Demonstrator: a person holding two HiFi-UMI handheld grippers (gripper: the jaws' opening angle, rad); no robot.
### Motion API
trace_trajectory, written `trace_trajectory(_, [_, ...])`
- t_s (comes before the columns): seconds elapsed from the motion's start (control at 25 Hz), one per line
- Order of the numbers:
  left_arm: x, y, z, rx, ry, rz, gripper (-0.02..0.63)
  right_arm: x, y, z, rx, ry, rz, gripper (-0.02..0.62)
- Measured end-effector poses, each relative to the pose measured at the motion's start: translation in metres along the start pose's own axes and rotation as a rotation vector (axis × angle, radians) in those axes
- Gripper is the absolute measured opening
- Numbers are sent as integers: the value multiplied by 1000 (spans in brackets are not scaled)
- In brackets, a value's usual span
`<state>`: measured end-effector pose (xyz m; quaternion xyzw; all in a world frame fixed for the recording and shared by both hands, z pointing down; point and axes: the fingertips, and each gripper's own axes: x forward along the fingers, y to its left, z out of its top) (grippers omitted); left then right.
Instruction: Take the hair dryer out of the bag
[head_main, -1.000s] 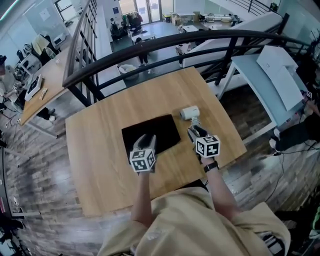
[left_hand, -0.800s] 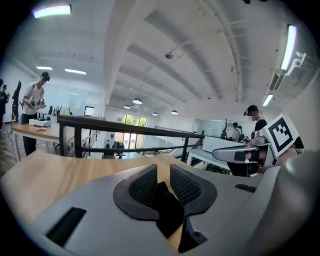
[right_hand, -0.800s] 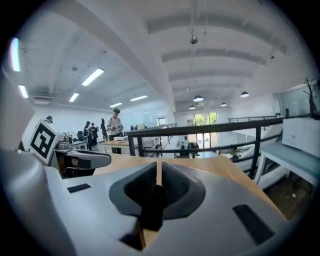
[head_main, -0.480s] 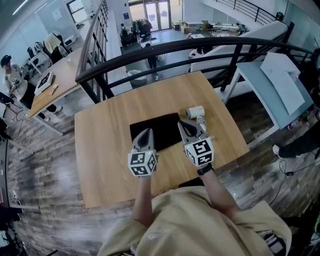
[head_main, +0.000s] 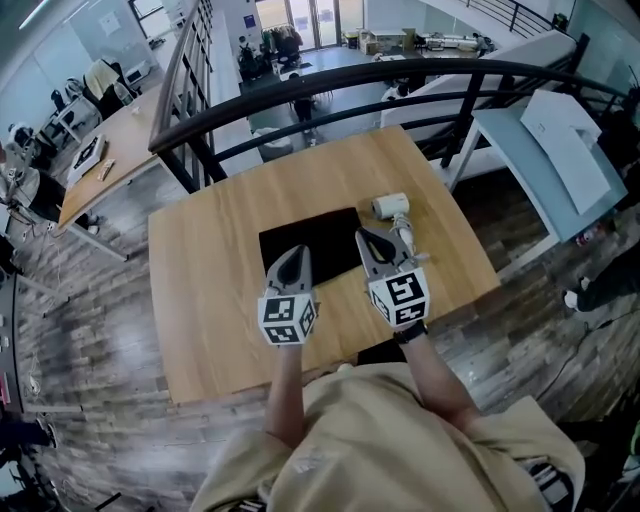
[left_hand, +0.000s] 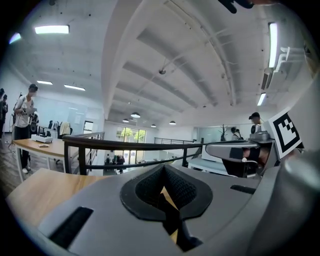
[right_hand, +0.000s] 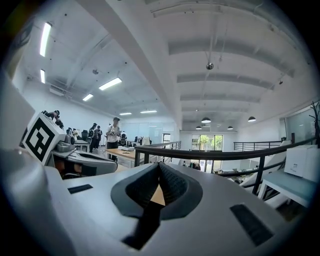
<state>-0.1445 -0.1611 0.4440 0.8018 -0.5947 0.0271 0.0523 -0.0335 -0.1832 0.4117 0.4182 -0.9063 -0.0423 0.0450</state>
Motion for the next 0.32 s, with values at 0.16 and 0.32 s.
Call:
trace_trajectory(0.16, [-2,2,-15,-6,41,-3,14,0,9,-5,-3,20,7,14])
trace_trajectory(0.32, [2,17,-52,-74,151,23,14,6,16,-19,-10,58,23,14])
